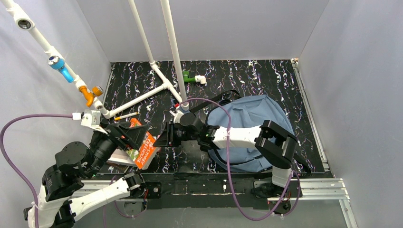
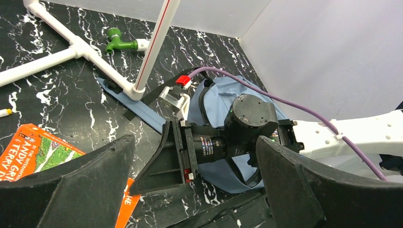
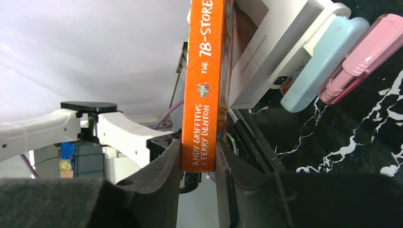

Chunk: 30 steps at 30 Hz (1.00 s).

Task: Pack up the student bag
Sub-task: Pick up the book at the corner of the board.

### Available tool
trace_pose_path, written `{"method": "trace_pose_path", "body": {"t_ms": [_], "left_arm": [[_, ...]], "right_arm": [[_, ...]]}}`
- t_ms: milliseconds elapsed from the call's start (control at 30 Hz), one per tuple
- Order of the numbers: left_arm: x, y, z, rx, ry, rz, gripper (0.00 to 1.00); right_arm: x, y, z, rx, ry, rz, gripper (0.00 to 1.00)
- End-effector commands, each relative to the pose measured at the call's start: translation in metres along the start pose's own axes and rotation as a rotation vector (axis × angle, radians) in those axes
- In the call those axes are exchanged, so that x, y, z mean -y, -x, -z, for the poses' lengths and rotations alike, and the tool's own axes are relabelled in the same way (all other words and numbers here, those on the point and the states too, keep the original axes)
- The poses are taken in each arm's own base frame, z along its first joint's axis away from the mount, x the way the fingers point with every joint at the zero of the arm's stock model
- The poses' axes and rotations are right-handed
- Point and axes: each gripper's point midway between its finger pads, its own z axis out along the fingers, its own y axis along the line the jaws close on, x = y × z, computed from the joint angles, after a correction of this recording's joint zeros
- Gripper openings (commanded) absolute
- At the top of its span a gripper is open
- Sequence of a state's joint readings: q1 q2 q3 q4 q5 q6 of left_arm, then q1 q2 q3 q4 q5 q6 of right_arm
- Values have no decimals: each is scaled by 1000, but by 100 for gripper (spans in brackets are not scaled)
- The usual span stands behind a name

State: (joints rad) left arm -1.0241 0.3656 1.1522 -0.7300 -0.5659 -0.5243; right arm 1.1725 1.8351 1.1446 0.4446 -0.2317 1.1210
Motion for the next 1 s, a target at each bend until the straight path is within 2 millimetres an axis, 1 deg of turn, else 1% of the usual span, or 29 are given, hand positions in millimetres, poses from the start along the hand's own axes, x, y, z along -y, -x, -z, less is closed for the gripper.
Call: {"method": "trace_pose_path", "body": {"t_ms": [0,67,167,233,267,367,433,467,500,567,600,667,733,867,967], "left_arm": [[1,-4,-10,-1,35,30,98],[4,-5,-12,-11,31,27,98],[5,-7,-16,-22,36,19,98],[7,-7,-17,-26,32,18,98],[8,-7,-16,-30,25,16,98],[4,-10,-14,-30,30,18,98],[0,-10,-11,-22,38,30,98],[-1,-11,-10,-19,35,33,98],[-2,-11,-9,-16,35,31,98],[-5,-10,-8,-8,42,22,98],[-6,-8,-6,-1,45,20,98],[-8,-5,-5,4,49,6,98],[-9,-3,-5,8,55,-6,98],[-8,-2,-7,9,59,-23,98],[-9,-3,-8,3,61,-38,98]], "right_arm": [[-52,21,17,68,177,9,1],[-49,26,10,82,190,16,1],[-32,26,-12,76,165,50,1],[-28,25,-22,79,218,36,1],[-23,25,-26,87,230,25,1],[-4,25,-37,121,232,37,1],[7,22,-45,109,222,35,2],[13,18,-49,95,225,36,6],[14,16,-51,84,238,38,9],[10,11,-53,54,278,33,16],[8,8,-53,42,299,32,22],[7,5,-53,26,326,36,37],[9,1,-56,5,330,44,46],[13,-4,-68,-45,329,50,57],[14,-7,-77,-80,340,42,60]]}}
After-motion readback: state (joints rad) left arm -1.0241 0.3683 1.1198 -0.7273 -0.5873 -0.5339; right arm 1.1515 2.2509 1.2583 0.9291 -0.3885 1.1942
